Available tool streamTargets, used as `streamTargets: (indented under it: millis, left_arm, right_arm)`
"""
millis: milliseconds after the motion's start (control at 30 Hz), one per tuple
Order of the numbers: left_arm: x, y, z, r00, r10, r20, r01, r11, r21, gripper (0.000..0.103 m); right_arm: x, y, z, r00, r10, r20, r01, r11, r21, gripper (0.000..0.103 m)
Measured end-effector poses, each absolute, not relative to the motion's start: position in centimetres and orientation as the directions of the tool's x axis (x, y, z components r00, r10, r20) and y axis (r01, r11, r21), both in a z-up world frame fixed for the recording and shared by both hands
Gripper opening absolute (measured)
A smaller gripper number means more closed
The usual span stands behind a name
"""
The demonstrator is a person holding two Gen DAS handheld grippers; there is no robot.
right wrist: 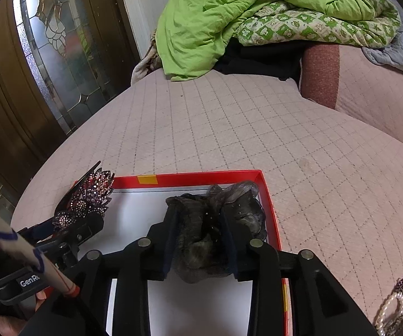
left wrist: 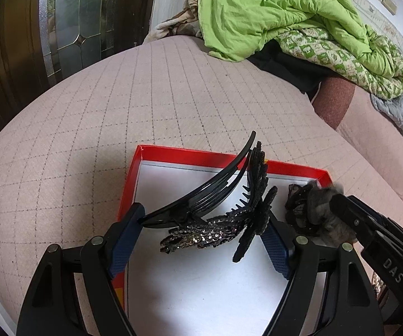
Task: Organize jewelry
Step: 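Open both grippers to drop the clips and scrunchie into the tray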
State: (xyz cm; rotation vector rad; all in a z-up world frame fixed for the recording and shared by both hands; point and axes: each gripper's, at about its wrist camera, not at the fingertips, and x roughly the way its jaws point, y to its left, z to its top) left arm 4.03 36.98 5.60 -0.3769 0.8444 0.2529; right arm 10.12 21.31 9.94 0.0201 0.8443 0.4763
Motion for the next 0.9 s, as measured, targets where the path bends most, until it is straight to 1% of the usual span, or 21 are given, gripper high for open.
streamTargets:
  millis: [400, 667, 767, 900]
  left_arm:
    - [1.5, 36.2, 8.6, 0.73, 0.094, -0.677, -0.351, 0.902, -0.253, 0.079]
    - [-0.2, 32.9, 9.9, 0.764, 0.04, -0.644, -0.278, 0.921, -0.272, 0.079]
    - [-1.4, 30.3, 10.7, 0.783, 0.007, -0.622, -0.221, 0.938, -0.267, 0.079]
    - [-2.9, 26.2, 11.1, 0.784, -0.051, -0.619, -0.134, 0.959, -0.249, 0.08]
  right_arm:
    - [6.4, 19.0, 14.3, 0.617, 0.43, -0.659, -0.407, 0.891, 0.201, 0.037]
    - [2.4, 14.8, 15.9, 0.642, 0.425, -0.638, -0.372, 0.901, 0.225, 0.037]
    - [0.6, 12.6, 15.6, 0.644, 0.413, -0.644, -0.351, 0.907, 0.231, 0.037]
    - [-2.0, 8.5, 14.7, 0.65, 0.389, -0.653, -0.293, 0.921, 0.257, 0.037]
